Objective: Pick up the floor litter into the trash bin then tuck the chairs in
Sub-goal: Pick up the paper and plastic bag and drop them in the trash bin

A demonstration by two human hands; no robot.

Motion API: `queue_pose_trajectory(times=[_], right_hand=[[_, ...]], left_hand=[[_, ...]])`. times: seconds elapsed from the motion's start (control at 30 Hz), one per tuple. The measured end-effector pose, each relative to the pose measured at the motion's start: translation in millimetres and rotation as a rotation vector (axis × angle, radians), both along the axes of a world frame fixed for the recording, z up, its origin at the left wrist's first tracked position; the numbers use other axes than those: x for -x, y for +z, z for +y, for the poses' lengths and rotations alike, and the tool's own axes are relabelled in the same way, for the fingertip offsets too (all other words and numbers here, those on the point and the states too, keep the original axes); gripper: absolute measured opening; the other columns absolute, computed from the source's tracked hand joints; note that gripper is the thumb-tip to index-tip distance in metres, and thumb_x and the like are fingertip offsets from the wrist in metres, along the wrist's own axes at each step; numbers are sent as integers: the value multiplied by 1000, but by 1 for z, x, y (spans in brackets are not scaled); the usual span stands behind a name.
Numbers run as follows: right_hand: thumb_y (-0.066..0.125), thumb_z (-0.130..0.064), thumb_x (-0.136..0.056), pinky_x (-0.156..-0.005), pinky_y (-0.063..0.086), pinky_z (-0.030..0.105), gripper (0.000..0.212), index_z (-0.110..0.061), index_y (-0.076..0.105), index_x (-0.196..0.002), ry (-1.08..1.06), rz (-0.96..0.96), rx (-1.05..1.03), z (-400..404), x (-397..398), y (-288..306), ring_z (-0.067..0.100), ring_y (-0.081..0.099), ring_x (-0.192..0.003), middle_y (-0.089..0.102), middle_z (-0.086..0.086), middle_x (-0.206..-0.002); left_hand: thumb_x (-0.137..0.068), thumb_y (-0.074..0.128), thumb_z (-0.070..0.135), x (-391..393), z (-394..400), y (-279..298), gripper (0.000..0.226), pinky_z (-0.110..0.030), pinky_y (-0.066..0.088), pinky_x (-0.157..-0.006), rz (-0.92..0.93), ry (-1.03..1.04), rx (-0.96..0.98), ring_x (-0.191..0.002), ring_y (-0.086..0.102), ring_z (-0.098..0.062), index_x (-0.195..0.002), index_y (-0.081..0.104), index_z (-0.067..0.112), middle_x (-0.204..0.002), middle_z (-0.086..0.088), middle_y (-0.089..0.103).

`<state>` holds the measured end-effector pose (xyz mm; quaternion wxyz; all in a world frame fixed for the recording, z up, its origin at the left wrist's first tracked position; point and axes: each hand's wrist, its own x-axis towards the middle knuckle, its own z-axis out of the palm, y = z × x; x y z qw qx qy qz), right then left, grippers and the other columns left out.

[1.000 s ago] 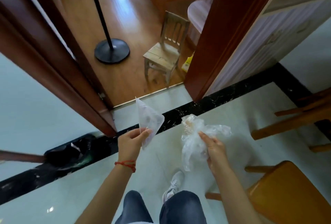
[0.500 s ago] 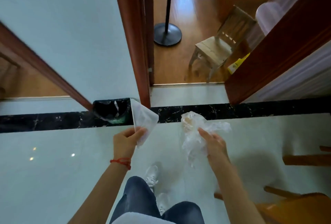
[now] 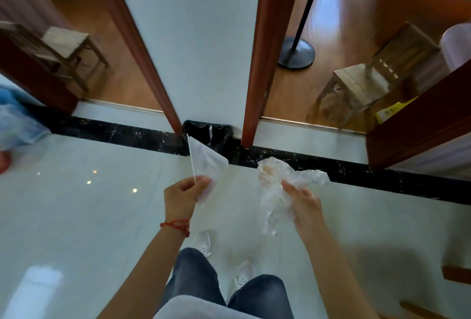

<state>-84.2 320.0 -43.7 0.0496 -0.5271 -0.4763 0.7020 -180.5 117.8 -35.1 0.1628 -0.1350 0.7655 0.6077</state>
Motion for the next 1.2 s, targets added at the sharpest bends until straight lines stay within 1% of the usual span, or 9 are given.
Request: queue_pose_trajectory(times=[0.2,0.3,0.43,0.5,0.63,0.9,1.0,1.13,1.2], right_hand=[[73,-18,-74,-75,47,40,13,-10,64,-72,43,18,-22,-34,33,4,29,57,-79,61,11,-82],[73,-18,-73,-85,50,50,12,-8,67,-76,52,45,-12,-54,56,1,33,62,-86,65,13,-88],[78,-28,-61,-90,48,58,34,-6,69,-85,50,36,10,-83,93,1,38,64,-96,69,16,-97],[78,-29,-62,-91,47,59,32,-7,69,-84,41,32,8,-96,112,-1,40,63,-98,68,16,-96],[70,-17,-78,-89,49,50,7,-11,66,-77,7,18,-15,-113,149,-6,31,63,-87,65,9,-87],[70,-19,-77,-84,49,41,8,-15,64,-76,-7,-101,-10,-106,200,-32,27,62,-86,65,9,-87],[71,-20,-77,-85,50,41,9,-15,63,-76,3,-121,17,-91,223,-50,27,62,-86,65,7,-85],[70,-20,-78,-76,48,31,11,-17,61,-74,24,-133,37,-69,256,-71,18,60,-76,64,3,-81],[70,-20,-78,-77,48,33,10,-18,61,-76,47,-135,37,-58,273,-82,20,61,-79,64,3,-84]], left_hand=[[-75,72,18,26,-35,4,8,-25,46,-60,-18,48,-52,-60,51,-13,-80,72,12,-67,-3,65],[-75,71,18,53,-54,2,2,-27,47,-63,-27,34,-66,-65,54,-17,-77,70,16,-71,-6,66],[-75,71,19,100,-81,-3,3,-33,50,-69,-39,14,-74,-68,57,-20,-73,70,20,-76,-11,68],[-76,71,18,123,-93,-8,3,-31,51,-67,-53,2,-74,-67,58,-19,-77,71,16,-76,-10,68],[-77,70,17,163,-107,-19,8,-28,47,-63,-82,-22,-70,-65,57,-19,-82,72,11,-73,-7,68],[-79,68,19,214,-99,-49,13,-29,50,-68,-135,-38,-19,-71,59,-21,-86,71,9,-82,-11,69],[-79,67,18,233,-85,-64,7,-31,49,-72,-145,-29,14,-71,59,-21,-82,70,13,-80,-9,68],[-77,70,18,257,-65,-87,8,-31,50,-69,-191,29,55,-67,56,-21,-69,70,18,-75,-13,68],[-76,71,19,270,-53,-101,6,-29,49,-67,-206,41,73,-66,56,-21,-71,71,16,-74,-13,68]])
